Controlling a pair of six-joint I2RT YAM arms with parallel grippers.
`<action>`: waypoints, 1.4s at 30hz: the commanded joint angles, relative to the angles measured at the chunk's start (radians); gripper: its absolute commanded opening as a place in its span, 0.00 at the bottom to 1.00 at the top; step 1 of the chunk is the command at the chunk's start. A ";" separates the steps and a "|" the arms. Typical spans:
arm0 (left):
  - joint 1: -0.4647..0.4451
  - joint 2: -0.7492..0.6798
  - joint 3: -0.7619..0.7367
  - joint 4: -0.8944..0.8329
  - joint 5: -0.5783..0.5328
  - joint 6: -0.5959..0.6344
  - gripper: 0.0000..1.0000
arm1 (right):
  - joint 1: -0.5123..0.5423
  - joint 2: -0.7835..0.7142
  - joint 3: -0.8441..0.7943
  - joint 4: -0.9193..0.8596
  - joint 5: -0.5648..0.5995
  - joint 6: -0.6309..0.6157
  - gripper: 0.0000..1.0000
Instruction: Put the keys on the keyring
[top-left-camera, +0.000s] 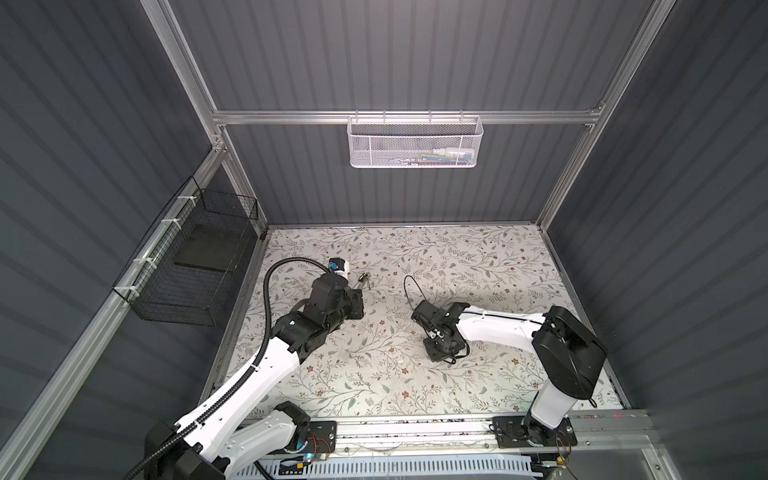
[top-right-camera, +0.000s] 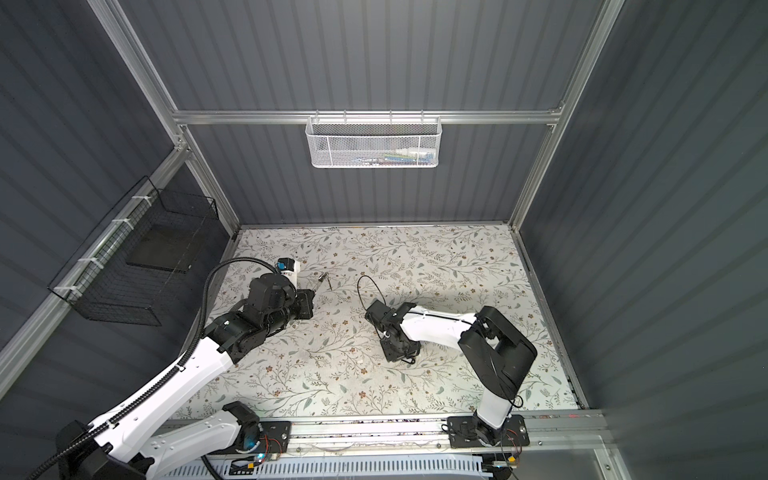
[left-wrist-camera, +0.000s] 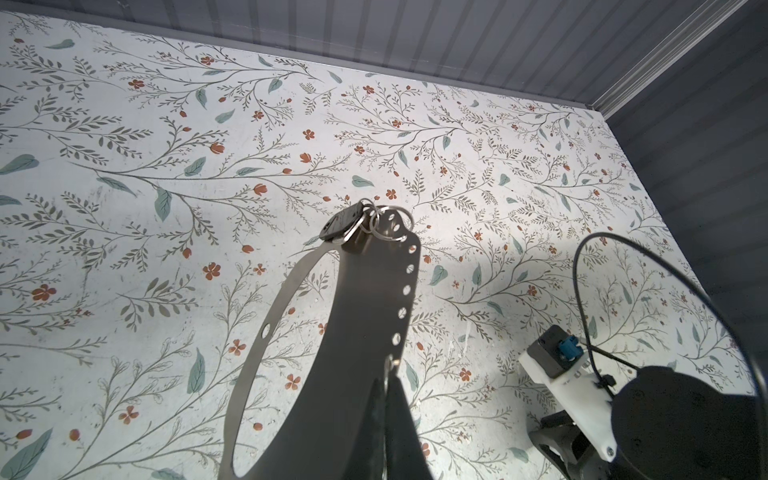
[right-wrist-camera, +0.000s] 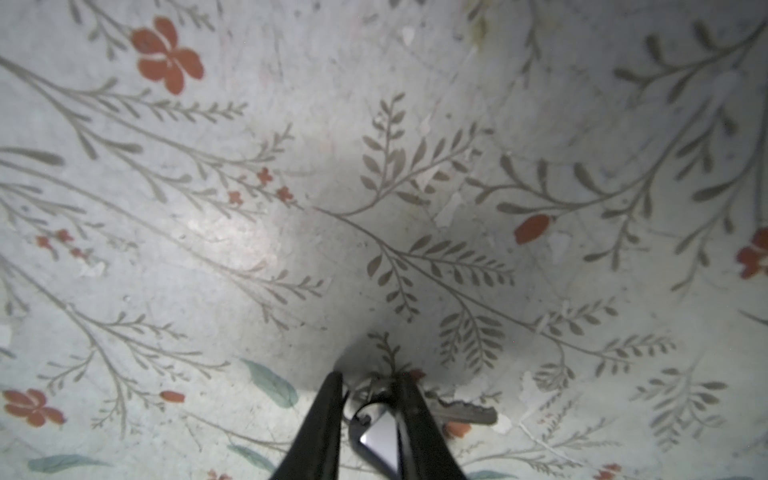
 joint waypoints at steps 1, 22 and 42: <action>0.004 -0.026 -0.010 0.021 -0.009 0.007 0.00 | 0.004 0.005 -0.017 -0.025 0.021 0.023 0.19; 0.004 -0.023 -0.017 0.028 -0.001 0.003 0.00 | -0.006 -0.034 -0.017 -0.028 -0.014 0.022 0.17; 0.004 -0.025 -0.014 0.020 -0.002 0.007 0.00 | -0.027 -0.087 -0.037 -0.004 -0.003 0.012 0.00</action>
